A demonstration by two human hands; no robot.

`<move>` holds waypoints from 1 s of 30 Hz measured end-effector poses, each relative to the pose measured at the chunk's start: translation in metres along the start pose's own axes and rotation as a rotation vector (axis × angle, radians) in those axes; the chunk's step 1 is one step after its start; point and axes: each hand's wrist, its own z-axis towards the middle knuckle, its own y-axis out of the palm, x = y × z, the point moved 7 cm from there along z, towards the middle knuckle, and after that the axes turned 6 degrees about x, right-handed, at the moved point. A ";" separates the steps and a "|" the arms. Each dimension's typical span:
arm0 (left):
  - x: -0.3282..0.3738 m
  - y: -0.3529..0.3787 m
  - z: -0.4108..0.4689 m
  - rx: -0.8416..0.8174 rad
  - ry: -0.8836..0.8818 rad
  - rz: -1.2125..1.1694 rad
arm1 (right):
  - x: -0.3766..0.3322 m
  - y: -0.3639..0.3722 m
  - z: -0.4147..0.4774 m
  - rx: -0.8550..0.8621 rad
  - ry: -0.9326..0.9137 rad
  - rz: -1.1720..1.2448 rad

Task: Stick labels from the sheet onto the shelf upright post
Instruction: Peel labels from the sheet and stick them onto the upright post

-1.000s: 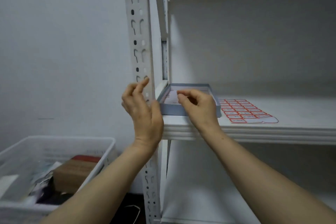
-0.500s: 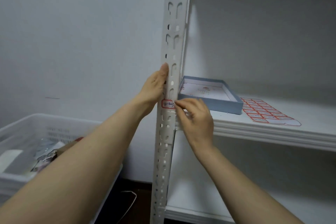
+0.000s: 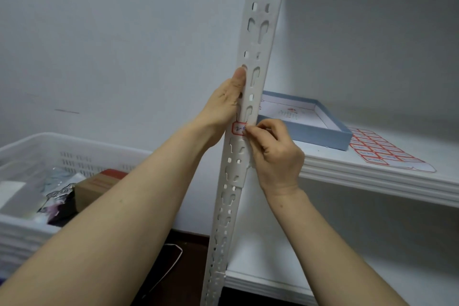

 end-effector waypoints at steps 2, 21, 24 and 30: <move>-0.001 -0.002 0.001 0.019 -0.004 0.007 | 0.000 0.001 0.000 0.007 0.034 0.000; 0.005 -0.001 -0.004 -0.005 0.015 0.002 | 0.002 0.007 -0.005 0.027 0.199 0.055; 0.001 -0.003 -0.001 0.023 -0.003 -0.006 | 0.001 0.008 -0.004 0.017 0.171 0.041; -0.001 -0.002 0.000 0.024 -0.006 -0.023 | 0.018 0.001 0.002 -0.071 0.232 0.253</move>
